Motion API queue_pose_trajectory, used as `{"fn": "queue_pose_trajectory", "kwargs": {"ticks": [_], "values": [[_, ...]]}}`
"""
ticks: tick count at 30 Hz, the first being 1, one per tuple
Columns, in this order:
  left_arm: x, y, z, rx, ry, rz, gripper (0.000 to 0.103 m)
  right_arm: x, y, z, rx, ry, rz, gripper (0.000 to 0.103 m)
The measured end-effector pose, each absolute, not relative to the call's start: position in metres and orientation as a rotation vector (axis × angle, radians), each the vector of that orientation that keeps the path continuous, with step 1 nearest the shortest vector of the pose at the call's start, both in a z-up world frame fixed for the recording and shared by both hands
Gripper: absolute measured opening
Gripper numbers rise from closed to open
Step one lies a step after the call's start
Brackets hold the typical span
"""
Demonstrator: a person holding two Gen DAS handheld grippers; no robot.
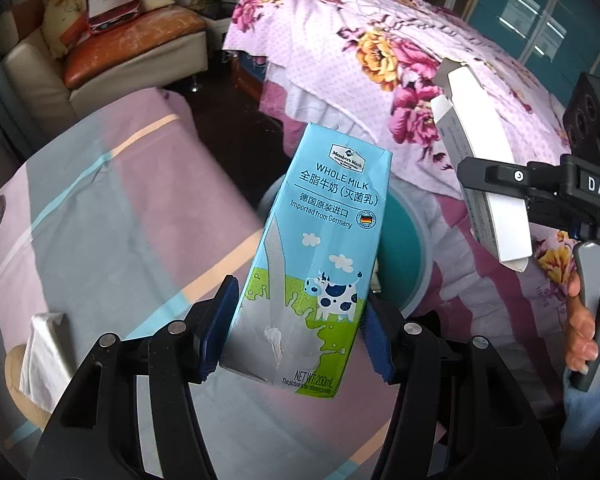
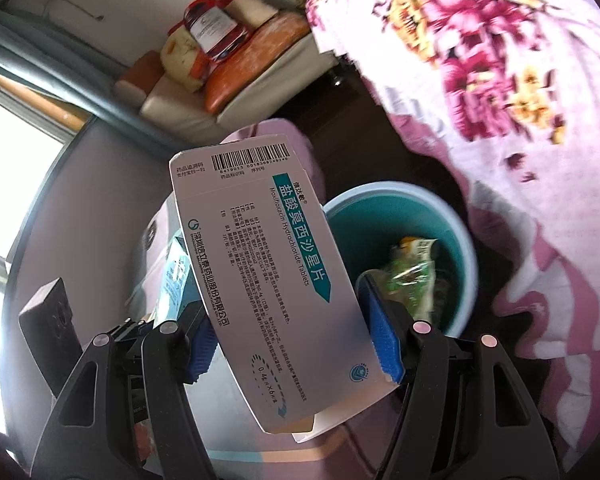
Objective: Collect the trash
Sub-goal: 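Carry the milk carton and the medicine box over the teal bin with both tools, then open the left tool to drop the milk carton while the right tool drops the medicine box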
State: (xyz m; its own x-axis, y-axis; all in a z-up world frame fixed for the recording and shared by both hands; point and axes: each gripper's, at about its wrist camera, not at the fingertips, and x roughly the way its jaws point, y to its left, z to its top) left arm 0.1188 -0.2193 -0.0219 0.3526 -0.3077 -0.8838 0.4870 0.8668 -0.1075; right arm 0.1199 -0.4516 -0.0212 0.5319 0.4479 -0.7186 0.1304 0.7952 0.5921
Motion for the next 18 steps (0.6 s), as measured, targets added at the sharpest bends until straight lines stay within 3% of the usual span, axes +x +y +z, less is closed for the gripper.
{"fn": "queue_pose_trajectory", "kwargs": {"ticks": [18], "values": [[0.136, -0.276, -0.062, 0.246, 1.204, -0.545, 0.063, 0.114, -0.498, -0.063, 0.737, 1.048, 0.126, 0.062]]}}
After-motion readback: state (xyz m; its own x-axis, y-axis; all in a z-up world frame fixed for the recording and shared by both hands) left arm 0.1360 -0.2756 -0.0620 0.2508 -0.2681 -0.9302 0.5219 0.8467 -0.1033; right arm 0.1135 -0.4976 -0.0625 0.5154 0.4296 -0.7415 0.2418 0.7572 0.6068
